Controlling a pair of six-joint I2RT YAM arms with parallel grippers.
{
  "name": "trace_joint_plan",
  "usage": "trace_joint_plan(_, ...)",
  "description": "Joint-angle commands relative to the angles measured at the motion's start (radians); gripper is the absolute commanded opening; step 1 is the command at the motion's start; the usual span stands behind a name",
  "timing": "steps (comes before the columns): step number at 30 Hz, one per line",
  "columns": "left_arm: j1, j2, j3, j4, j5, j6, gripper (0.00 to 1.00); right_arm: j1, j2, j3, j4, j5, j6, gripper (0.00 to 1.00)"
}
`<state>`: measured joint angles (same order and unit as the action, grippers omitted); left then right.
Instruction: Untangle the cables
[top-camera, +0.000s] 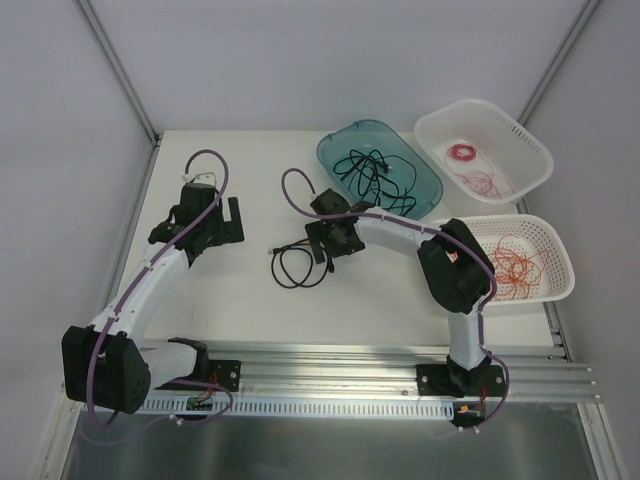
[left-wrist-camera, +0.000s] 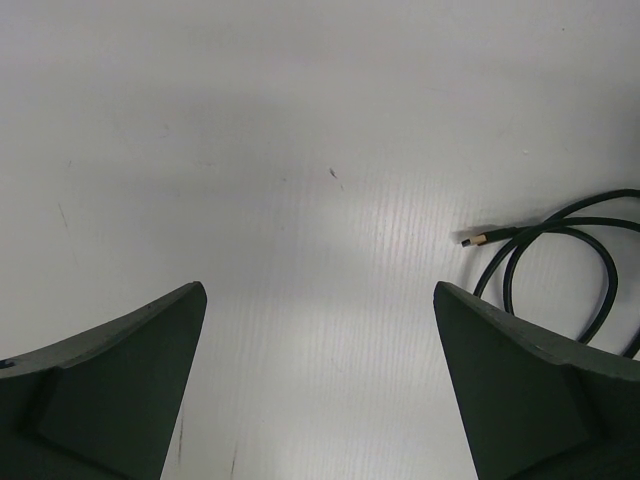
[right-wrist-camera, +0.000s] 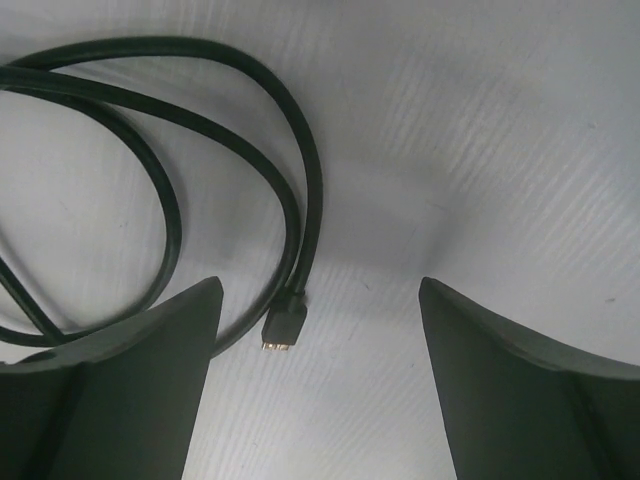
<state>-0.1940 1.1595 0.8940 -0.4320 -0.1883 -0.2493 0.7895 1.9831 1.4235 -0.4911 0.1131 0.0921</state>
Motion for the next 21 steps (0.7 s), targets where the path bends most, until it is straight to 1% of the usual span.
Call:
trace_joint_plan(1,0.021,0.005,0.019,-0.004,0.027,-0.024,0.99,0.008,0.034,0.060,0.013,0.030,-0.018,0.82)
trace_joint_plan(4,0.033,0.006,0.019,-0.004,0.036,-0.027,0.99,0.014,0.069,0.087,-0.004,0.034,-0.031,0.74)
trace_joint_plan(5,0.034,0.005,0.019,-0.004,0.035,-0.027,0.99,0.016,0.075,0.092,-0.007,0.034,-0.034,0.69)
trace_joint_plan(7,0.041,0.002,0.017,-0.004,0.035,-0.030,0.99,0.016,0.098,0.104,-0.012,0.030,-0.032,0.65)
trace_joint_plan(8,0.042,0.002,0.017,-0.002,0.036,-0.030,0.99,0.017,0.108,0.110,-0.014,0.030,-0.029,0.60)
trace_joint_plan(10,0.047,0.003,0.019,-0.004,0.041,-0.031,0.99,0.020,0.132,0.120,-0.021,0.030,-0.022,0.54)
trace_joint_plan(11,0.048,0.005,0.019,-0.002,0.041,-0.033,0.99,0.020,0.138,0.124,-0.023,0.031,-0.020,0.48)
trace_joint_plan(13,0.054,0.005,0.019,-0.004,0.043,-0.033,0.99,0.028,0.151,0.132,-0.032,0.039,-0.015,0.42)
trace_joint_plan(14,0.057,0.009,0.020,-0.004,0.044,-0.033,0.99,0.031,0.161,0.135,-0.035,0.043,-0.015,0.37)
trace_joint_plan(16,0.061,0.009,0.020,-0.004,0.052,-0.036,0.99,0.037,0.172,0.138,-0.038,0.042,-0.015,0.32)
trace_joint_plan(17,0.064,0.011,0.020,-0.004,0.055,-0.036,0.99,0.039,0.175,0.140,-0.038,0.045,-0.015,0.26)
trace_joint_plan(19,0.067,0.014,0.022,-0.002,0.058,-0.038,0.99,0.042,0.178,0.135,-0.043,0.053,-0.015,0.17)
trace_joint_plan(20,0.070,0.016,0.022,-0.004,0.059,-0.038,0.99,0.040,0.172,0.132,-0.043,0.054,-0.015,0.08)
trace_joint_plan(21,0.071,0.016,0.022,-0.004,0.059,-0.039,0.99,0.043,0.168,0.124,-0.043,0.057,-0.017,0.04)
